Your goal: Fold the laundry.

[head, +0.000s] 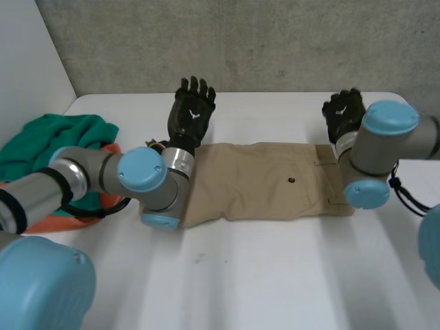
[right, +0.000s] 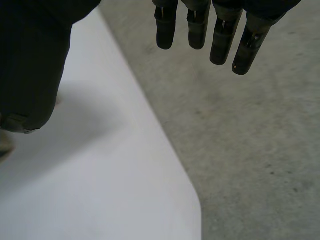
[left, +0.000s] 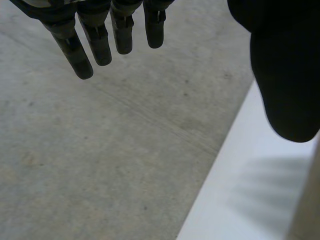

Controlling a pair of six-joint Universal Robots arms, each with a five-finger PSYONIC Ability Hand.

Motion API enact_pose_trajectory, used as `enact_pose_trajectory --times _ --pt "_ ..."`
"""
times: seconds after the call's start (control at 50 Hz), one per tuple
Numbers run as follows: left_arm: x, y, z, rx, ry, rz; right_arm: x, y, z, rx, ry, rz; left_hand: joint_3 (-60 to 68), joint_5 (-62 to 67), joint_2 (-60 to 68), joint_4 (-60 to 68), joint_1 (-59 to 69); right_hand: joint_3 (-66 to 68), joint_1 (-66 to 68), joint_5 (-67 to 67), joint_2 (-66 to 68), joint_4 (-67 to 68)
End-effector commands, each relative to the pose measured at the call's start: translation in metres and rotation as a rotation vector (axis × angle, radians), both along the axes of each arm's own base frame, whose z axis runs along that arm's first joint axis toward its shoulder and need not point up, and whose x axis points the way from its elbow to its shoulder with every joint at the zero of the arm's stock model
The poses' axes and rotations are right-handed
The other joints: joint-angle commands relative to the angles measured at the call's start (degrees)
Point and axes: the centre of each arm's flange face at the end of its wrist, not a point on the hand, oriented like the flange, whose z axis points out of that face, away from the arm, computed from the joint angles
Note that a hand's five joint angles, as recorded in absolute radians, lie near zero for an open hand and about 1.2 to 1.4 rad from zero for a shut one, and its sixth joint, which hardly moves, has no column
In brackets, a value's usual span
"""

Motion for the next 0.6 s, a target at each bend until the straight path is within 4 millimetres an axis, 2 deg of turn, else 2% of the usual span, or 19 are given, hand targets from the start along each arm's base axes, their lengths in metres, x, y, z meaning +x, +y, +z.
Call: enact_pose_trajectory --times 0.02,0.04,0.1,0.12,0.18,0.2,0.28,0.32,0.54,0.56,0.58,0.6 --pt "0.028 0.017 0.049 0.048 0.114 0.056 -0.012 0.039 0.077 0.022 -0.22 0.049 -2.1 -2.6 -1.7 -1.7 -0.9 -2.4 -1.7 -3.6 -2.7 -3.5" --pt "0.031 0.021 0.053 0.062 0.125 0.054 -0.013 0.052 0.082 0.072 -0.23 0.08 -2.1 -2.7 -1.7 -1.8 -1.0 -2.4 -1.7 -3.6 -2.7 -3.5" --pt "0.046 0.042 0.062 0.154 0.155 0.038 -0.016 0.073 0.084 0.174 -0.233 0.115 -2.1 -2.6 -1.7 -1.7 -0.9 -2.4 -1.7 -3.6 -2.7 -3.5" --pt "0.049 0.048 0.063 0.183 0.161 0.03 -0.023 0.082 0.079 0.246 -0.226 0.116 -2.1 -2.6 -1.7 -1.7 -0.9 -2.4 -1.7 -3.6 -2.7 -3.5" --pt "0.061 0.072 0.063 0.32 0.176 -0.005 -0.037 0.091 0.067 0.35 -0.217 0.083 -2.1 -2.6 -1.7 -1.7 -0.9 -1.3 -0.6 -2.6 -1.6 -2.4" --pt "0.062 0.077 0.062 0.348 0.178 -0.015 -0.047 0.095 0.055 0.42 -0.221 0.058 -2.1 -2.6 -1.7 -1.7 -0.9 2.1 2.7 0.8 1.7 0.9" --pt "0.071 0.099 0.055 0.502 0.19 -0.054 -0.056 0.106 0.03 0.508 -0.23 0.041 -1.9 -2.5 -1.5 -1.6 -0.7 4.4 5.1 3.2 4.1 3.3" --pt "0.076 0.108 0.049 0.575 0.199 -0.062 -0.057 0.108 0.024 0.517 -0.231 0.049 -1.9 -2.5 -1.5 -1.6 -0.7 4.6 5.3 3.4 4.3 3.5" --pt "0.091 0.108 0.034 0.639 0.199 -0.012 -0.059 0.097 -0.019 0.539 -0.259 0.084 -1.8 -2.3 -1.4 -1.4 -0.6 20.6 21.2 19.3 20.2 19.4" --pt "0.092 0.108 0.034 0.641 0.199 -0.012 -0.059 0.097 -0.021 0.54 -0.255 0.084 -1.8 -2.3 -1.4 -1.4 -0.6 25.3 25.9 24.0 24.9 24.1" --pt "0.092 0.108 0.034 0.641 0.199 -0.01 -0.058 0.095 -0.023 0.534 -0.256 0.084 -1.8 -2.3 -1.4 -1.4 -0.6 43.5 44.1 42.2 43.1 42.3" --pt "0.092 0.108 0.034 0.641 0.199 -0.01 -0.059 0.093 -0.023 0.528 -0.26 0.083 -1.8 -2.3 -1.4 -1.4 -0.6 53.8 54.5 52.5 53.5 52.7"
